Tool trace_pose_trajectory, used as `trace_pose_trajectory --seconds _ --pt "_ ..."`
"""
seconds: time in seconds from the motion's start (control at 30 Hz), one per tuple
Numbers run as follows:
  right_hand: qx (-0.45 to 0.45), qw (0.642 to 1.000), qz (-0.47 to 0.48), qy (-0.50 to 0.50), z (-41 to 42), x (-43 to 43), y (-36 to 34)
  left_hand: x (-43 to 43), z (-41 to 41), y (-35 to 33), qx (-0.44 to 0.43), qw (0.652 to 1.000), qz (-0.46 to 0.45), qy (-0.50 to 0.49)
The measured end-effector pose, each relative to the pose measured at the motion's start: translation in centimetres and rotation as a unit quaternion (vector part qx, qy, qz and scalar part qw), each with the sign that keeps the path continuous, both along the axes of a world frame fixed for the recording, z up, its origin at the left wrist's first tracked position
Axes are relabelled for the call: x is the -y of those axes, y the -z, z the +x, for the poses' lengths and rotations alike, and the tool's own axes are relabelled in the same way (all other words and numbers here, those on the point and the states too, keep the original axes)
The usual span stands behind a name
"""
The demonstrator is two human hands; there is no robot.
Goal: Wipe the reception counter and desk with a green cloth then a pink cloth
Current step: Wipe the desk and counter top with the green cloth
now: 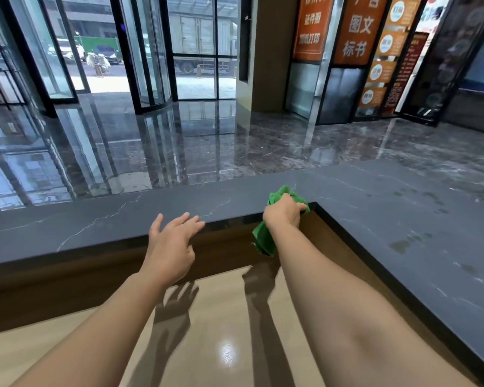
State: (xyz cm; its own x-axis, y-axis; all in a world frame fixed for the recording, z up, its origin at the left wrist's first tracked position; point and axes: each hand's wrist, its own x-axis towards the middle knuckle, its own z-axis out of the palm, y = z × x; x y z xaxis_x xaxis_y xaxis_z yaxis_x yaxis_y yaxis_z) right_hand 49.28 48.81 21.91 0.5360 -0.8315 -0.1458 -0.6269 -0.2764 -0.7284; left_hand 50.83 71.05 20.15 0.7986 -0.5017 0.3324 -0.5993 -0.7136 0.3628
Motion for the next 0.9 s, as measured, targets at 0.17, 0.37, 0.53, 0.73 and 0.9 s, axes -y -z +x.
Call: trace_pose_trajectory --seconds 0.17,0.37,0.53,0.73,0.9 --pt "0.099 0.994 0.043 0.009 -3.1 3.2 -1.1 2.6 -0.7 0.4 -0.011 1.000 0.000 0.029" --pt "0.143 0.984 0.096 0.041 -7.1 7.8 -3.9 7.6 -2.4 -0.4 -0.014 0.997 -0.006 0.080" --pt "0.129 0.991 0.041 0.024 -9.7 11.7 -6.5 10.4 -3.6 -1.0 -0.010 0.994 0.001 0.104" --pt "-0.029 0.964 -0.225 -0.139 -10.6 14.6 -8.1 14.1 -3.6 -2.2 0.019 0.995 0.006 0.100" --pt "-0.116 0.906 -0.319 -0.252 -9.6 17.1 -6.4 17.6 -4.0 -2.6 0.022 0.997 0.004 0.073"
